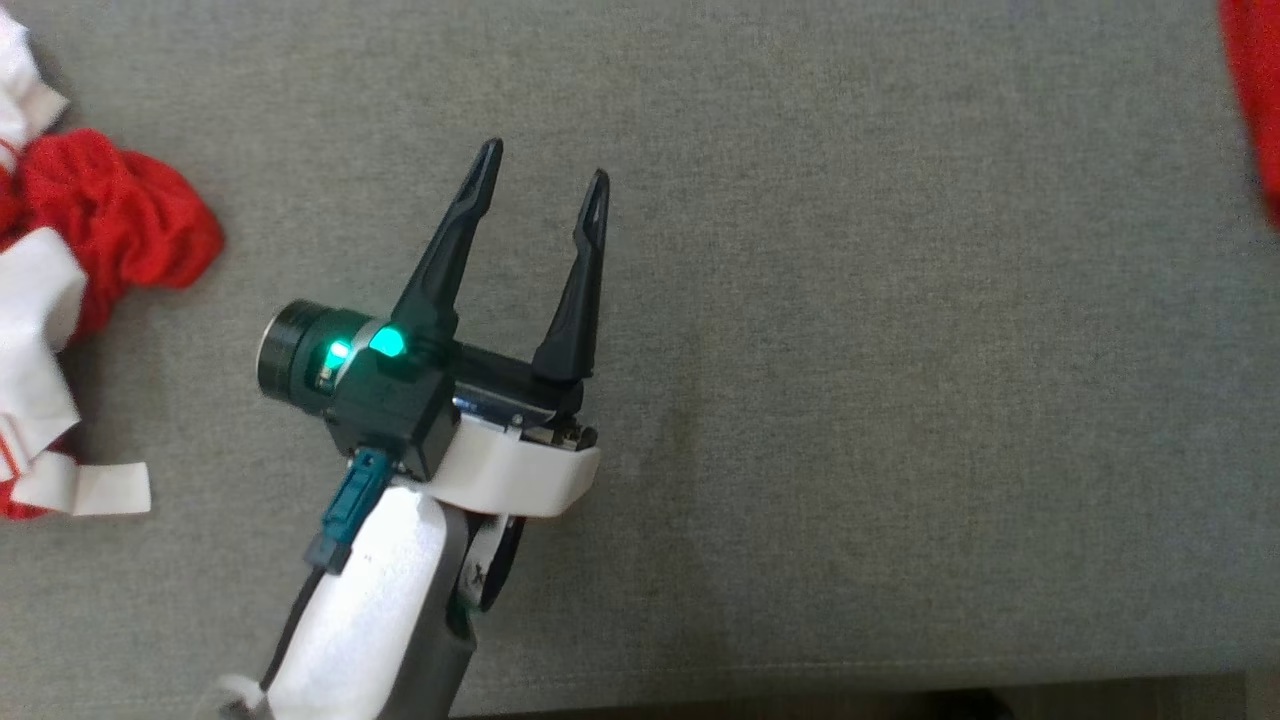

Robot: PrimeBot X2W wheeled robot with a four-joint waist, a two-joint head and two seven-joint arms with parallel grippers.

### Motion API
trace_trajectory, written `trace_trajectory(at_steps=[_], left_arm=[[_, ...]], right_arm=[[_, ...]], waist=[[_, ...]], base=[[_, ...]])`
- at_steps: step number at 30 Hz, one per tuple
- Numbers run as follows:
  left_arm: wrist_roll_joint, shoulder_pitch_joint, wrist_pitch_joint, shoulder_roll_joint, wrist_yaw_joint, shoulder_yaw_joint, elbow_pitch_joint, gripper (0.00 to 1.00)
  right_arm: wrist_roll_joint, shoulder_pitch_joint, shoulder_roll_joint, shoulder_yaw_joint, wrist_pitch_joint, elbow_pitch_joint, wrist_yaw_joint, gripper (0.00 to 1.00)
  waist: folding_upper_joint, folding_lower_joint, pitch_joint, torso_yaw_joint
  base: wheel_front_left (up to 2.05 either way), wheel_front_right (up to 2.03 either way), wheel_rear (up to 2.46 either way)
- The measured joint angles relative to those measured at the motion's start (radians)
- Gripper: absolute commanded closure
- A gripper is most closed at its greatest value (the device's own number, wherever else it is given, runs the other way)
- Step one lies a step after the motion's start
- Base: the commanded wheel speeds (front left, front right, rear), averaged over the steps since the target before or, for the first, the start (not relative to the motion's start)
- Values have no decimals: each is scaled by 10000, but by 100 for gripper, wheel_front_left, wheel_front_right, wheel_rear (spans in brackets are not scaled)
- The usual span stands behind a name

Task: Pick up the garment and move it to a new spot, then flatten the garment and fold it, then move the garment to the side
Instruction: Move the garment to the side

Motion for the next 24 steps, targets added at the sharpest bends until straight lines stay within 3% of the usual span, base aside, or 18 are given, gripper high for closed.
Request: trace_trajectory(at_steps=[7, 8, 9, 15, 24], left_arm=[[86, -232, 0, -6, -54, -169, -144, 0], [86, -264, 0, -6, -79, -169, -144, 0], [86, -344, 0, -10, -79, -171, -142, 0], [71, -257, 0, -12, -63, -151, 113, 0], [-328, 1348, 0, -15, 161, 533, 880, 0]], right_arm=[[-779, -63, -431, -1383, 127, -134, 0, 100], [-951, -63, -476, -1603, 128, -125, 0, 78], [-1319, -63, -477, -1987, 151, -115, 0, 0], [-3081, -91, 780, -2255, -451, -435, 0, 0], [-3446, 210, 4347, -955, -2176, -788, 0, 0]], waist=[[0, -1, 575, -95], [0, -1, 611, -79], [0, -2, 632, -40], [0, -3, -12, 7], [1, -6, -1887, 62]], base=[[0, 0, 0], [0, 0, 0], [0, 0, 0], [0, 0, 0], [0, 0, 0]])
